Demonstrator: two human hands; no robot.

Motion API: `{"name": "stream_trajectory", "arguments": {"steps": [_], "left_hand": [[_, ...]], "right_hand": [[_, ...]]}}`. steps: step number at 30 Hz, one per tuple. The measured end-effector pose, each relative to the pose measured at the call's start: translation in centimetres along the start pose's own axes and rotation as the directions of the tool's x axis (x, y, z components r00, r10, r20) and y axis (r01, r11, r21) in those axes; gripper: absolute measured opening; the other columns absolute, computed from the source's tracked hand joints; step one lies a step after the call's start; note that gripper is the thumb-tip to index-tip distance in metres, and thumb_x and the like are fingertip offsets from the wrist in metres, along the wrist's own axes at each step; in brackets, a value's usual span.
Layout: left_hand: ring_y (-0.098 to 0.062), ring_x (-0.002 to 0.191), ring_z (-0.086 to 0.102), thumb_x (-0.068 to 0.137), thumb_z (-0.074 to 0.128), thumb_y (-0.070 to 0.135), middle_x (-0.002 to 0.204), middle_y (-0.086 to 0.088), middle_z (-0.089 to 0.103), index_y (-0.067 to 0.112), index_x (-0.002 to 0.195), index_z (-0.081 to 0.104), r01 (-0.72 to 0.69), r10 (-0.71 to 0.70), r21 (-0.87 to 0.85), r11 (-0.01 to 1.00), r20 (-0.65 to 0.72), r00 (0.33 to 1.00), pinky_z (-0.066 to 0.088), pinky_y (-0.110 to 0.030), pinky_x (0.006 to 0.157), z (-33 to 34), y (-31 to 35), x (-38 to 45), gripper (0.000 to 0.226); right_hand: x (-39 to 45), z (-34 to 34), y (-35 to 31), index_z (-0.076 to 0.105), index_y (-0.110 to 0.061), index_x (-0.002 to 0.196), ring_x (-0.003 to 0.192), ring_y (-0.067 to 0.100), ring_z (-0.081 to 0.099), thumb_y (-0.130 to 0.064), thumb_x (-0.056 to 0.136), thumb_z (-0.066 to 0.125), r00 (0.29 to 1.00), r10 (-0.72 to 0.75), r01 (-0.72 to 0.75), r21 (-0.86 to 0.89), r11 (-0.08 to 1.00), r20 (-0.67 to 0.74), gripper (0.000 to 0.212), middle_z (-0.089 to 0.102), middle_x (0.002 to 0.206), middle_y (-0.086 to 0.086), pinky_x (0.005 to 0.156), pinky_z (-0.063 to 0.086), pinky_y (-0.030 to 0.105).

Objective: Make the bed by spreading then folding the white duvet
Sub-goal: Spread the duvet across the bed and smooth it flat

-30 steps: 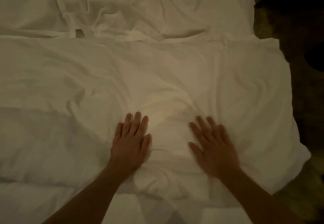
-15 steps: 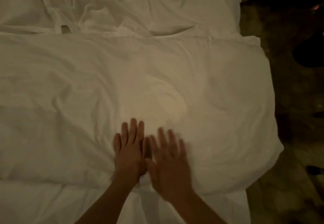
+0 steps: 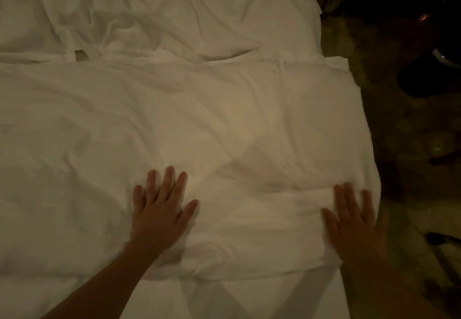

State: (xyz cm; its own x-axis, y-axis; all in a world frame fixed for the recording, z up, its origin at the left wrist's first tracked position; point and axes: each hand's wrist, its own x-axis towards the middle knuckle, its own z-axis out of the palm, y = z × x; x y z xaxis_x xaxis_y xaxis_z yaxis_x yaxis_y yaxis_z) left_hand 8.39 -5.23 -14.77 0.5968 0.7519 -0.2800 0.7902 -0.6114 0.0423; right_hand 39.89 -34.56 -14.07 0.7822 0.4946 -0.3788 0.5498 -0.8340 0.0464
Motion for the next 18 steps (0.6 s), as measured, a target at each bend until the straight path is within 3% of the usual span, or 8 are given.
{"name": "stream_trajectory", "arguments": {"steps": [1,4,6,9,11,15,18], "left_hand": [[-0.031,0.155,-0.004,0.092,0.008,0.078,0.17,0.005,0.0,0.04,0.16,0.005,0.009,-0.009,-0.004,1.0,0.007,1.0,0.009,-0.063,0.119,-0.9,-0.6,1.1,0.078],[-0.028,0.155,-0.013,0.089,0.003,0.08,0.169,0.007,-0.008,0.039,0.16,0.002,-0.004,-0.003,-0.092,0.996,-0.074,0.997,0.005,-0.067,0.118,-4.8,0.6,6.6,0.082],[-0.026,0.154,-0.015,0.088,0.004,0.08,0.169,0.01,-0.009,0.041,0.16,0.002,-0.097,0.073,-0.144,0.985,-0.166,0.983,0.004,-0.069,0.117,-8.0,3.9,11.1,0.082],[-0.026,0.153,-0.019,0.089,0.009,0.081,0.168,0.011,-0.014,0.045,0.158,-0.004,-0.2,0.163,-0.152,0.968,-0.227,0.96,-0.002,-0.069,0.116,-11.7,9.2,17.1,0.078],[-0.028,0.153,-0.021,0.091,0.011,0.079,0.168,0.01,-0.014,0.045,0.158,-0.003,-0.21,0.175,-0.142,0.967,-0.225,0.959,-0.003,-0.07,0.115,-13.4,12.3,20.5,0.076],[-0.028,0.154,-0.016,0.095,0.008,0.073,0.169,0.01,-0.01,0.046,0.157,-0.005,-0.22,0.2,-0.105,0.97,-0.17,0.965,-0.004,-0.065,0.118,-12.6,15.9,25.0,0.069],[-0.026,0.155,-0.006,0.095,0.003,0.071,0.169,0.01,-0.006,0.047,0.156,-0.008,-0.23,0.225,-0.04,0.972,-0.097,0.97,0.001,-0.058,0.121,-9.8,16.0,26.4,0.067]], "right_hand": [[0.9,-1.2,1.0,-0.016,-0.041,0.157,0.155,0.026,-0.01,-0.076,0.09,-0.007,0.998,0.056,-0.056,0.035,0.998,-0.003,0.076,-0.017,0.167,-0.006,0.121,0.006,0.062],[4.5,-6.2,0.1,0.003,-0.024,0.161,0.155,0.032,-0.003,-0.077,0.088,-0.009,0.982,0.093,-0.074,0.123,0.99,-0.162,0.091,-0.004,0.169,0.01,0.12,0.008,0.065],[7.4,-9.7,-3.3,0.003,-0.025,0.161,0.155,0.034,-0.003,-0.073,0.093,0.002,0.971,0.032,0.004,0.148,0.989,-0.236,0.084,-0.003,0.169,0.01,0.12,0.006,0.066],[12.4,-12.7,-8.9,-0.004,-0.03,0.16,0.154,0.035,-0.006,-0.067,0.1,0.01,0.928,-0.129,0.155,0.047,0.987,-0.35,0.073,-0.009,0.169,0.007,0.118,0.004,0.065],[15.4,-13.6,-11.9,-0.007,-0.033,0.159,0.154,0.033,-0.01,-0.067,0.1,0.01,0.896,-0.248,0.265,-0.004,0.964,-0.368,0.071,-0.014,0.168,0.004,0.118,-0.001,0.063],[19.9,-14.2,-15.3,0.005,-0.034,0.161,0.155,0.027,-0.009,-0.065,0.1,0.008,0.816,-0.474,0.479,-0.073,0.875,-0.331,0.069,-0.005,0.17,0.0,0.123,-0.003,0.057],[22.7,-12.8,-14.1,0.004,-0.032,0.161,0.156,0.023,-0.007,-0.067,0.098,0.003,0.87,-0.443,0.437,-0.079,0.896,-0.216,0.072,-0.001,0.17,-0.004,0.123,-0.006,0.054]]}}
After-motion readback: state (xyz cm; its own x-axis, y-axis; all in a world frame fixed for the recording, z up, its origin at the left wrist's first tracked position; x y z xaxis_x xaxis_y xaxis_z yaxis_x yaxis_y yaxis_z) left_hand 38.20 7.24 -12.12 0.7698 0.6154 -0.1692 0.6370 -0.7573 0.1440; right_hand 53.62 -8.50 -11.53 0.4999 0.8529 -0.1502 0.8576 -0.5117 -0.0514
